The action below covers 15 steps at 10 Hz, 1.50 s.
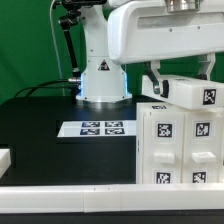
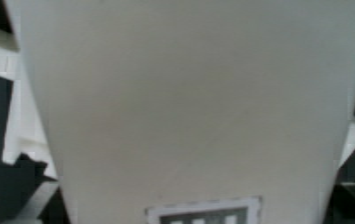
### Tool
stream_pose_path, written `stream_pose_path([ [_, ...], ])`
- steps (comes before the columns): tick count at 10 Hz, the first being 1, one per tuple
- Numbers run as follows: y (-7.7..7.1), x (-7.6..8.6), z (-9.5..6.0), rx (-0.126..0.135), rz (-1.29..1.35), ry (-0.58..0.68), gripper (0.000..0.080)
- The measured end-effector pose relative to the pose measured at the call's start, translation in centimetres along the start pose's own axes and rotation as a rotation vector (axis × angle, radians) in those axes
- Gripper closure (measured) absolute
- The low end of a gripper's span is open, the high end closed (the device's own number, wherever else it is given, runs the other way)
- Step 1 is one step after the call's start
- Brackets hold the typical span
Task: Assemble cabinet
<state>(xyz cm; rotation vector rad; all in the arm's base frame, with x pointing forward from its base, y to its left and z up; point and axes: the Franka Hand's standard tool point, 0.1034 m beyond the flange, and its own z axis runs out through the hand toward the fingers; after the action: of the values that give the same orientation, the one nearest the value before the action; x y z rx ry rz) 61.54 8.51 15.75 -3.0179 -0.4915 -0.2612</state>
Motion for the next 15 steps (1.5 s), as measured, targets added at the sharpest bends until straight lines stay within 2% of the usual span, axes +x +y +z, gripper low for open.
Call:
stream_pose_path([
  [4,0.12,0.03,0.09,-0.016,0.431,0.059,0.0242],
  [7,0.19,0.08,0.11,-0.01,0.684,0.072,0.0241],
  [12,0.41,0.1,0.12,0.014,1.13,0.087,0.0241],
  [15,0.5,0.21,0.12,0.042,1.357,0.09,0.024],
])
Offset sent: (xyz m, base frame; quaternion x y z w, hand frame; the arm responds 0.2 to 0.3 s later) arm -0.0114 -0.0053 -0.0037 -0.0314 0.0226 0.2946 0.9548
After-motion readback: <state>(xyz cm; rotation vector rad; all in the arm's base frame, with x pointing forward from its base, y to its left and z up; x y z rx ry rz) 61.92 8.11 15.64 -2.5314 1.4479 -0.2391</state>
